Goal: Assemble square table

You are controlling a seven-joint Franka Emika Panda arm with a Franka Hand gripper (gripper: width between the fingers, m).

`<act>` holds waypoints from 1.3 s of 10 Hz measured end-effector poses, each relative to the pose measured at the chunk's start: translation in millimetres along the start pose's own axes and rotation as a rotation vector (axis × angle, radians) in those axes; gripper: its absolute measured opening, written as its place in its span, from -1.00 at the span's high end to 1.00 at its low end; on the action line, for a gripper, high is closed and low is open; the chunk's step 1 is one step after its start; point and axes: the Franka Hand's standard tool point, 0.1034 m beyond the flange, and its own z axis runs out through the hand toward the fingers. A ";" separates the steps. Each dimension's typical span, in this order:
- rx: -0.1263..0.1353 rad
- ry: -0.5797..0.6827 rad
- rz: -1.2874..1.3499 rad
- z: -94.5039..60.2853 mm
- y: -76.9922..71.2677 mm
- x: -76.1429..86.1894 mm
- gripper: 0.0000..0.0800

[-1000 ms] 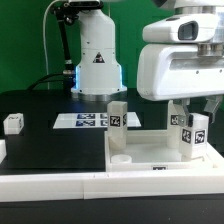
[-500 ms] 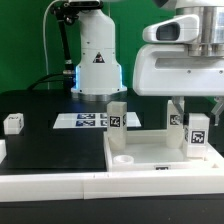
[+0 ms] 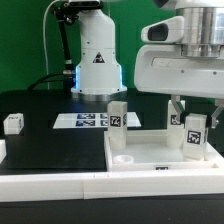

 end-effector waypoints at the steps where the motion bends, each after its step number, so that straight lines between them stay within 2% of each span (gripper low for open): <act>1: 0.003 -0.005 0.105 0.2 0.7 0.3 0.27; 3: -0.007 -0.025 0.250 0.2 0.9 -1.0 0.27; 6: 0.003 -0.029 0.350 0.5 1.3 0.3 0.27; 7: 0.003 -0.029 0.343 0.7 1.3 0.2 0.09; 8: 0.003 -0.029 0.309 0.7 1.2 0.1 0.09; 9: 0.004 -0.030 0.277 0.6 0.9 -0.3 -0.37; 10: 0.010 -0.035 0.222 0.5 1.4 0.4 -0.55; 13: 0.020 -0.028 -0.135 0.9 0.8 0.8 -0.62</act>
Offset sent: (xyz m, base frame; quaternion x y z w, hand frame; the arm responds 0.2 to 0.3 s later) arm 0.0022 -0.0035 -0.0028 -0.0028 -0.0044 0.1865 0.9824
